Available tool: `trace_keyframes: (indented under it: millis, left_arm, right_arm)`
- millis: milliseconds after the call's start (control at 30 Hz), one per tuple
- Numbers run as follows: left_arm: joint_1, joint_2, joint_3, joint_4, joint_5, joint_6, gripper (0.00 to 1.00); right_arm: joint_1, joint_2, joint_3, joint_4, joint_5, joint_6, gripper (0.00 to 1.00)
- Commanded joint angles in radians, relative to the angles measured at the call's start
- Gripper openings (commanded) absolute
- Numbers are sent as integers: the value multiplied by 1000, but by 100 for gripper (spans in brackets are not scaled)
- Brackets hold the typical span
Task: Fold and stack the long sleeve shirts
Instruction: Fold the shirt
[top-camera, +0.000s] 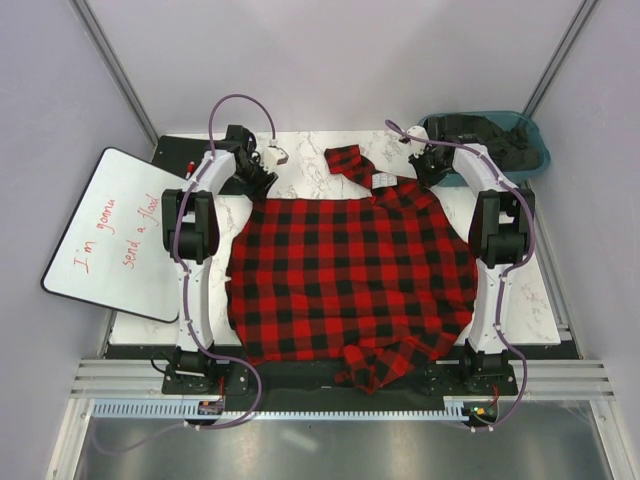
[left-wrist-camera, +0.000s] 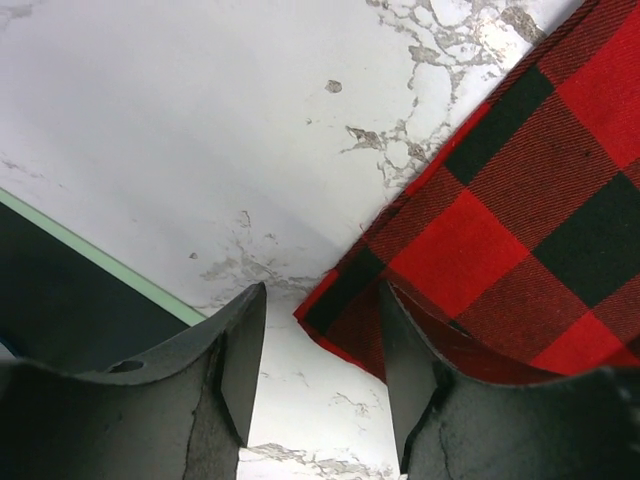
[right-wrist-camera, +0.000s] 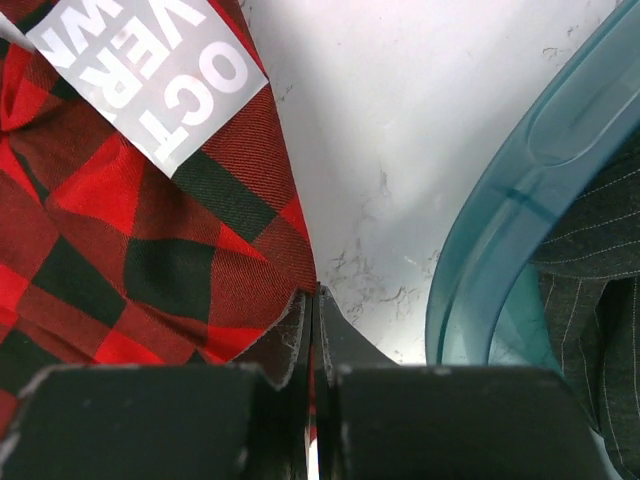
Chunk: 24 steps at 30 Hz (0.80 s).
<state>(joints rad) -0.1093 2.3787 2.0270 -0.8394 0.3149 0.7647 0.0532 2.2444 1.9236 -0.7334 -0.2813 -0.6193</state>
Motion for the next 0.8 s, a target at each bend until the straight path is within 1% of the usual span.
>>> trace_keyframes:
  millis: [0,233,300,467,500,667,767]
  left_arm:
    - [-4,19,44,-6,-5,59,52]
    - [-4,16,56,-6,20,39,50]
    - [-6,34,58,-9,6,44,45]
    - [-7,42,36,-30,-5,73,40]
    - [-9,40,36,-33,-7,76,37]
    - [-10,37,35,-84,10,108,38]
    - [-15,42,42,-111,3,119,43]
  right_arm:
    - [-7,38,72,-50,-64,35,0]
    - [-7,44,78,-55,-55,26,0]
    - [-12,47,80,-55,-53,27,0]
    - [-21,57,100,-57,-56,41,0]
    - [-24,60,103,-60,-59,43,0]
    - [-26,66,117,-73,-84,59,0]
    - [-29,66,124,-80,-97,67,0]
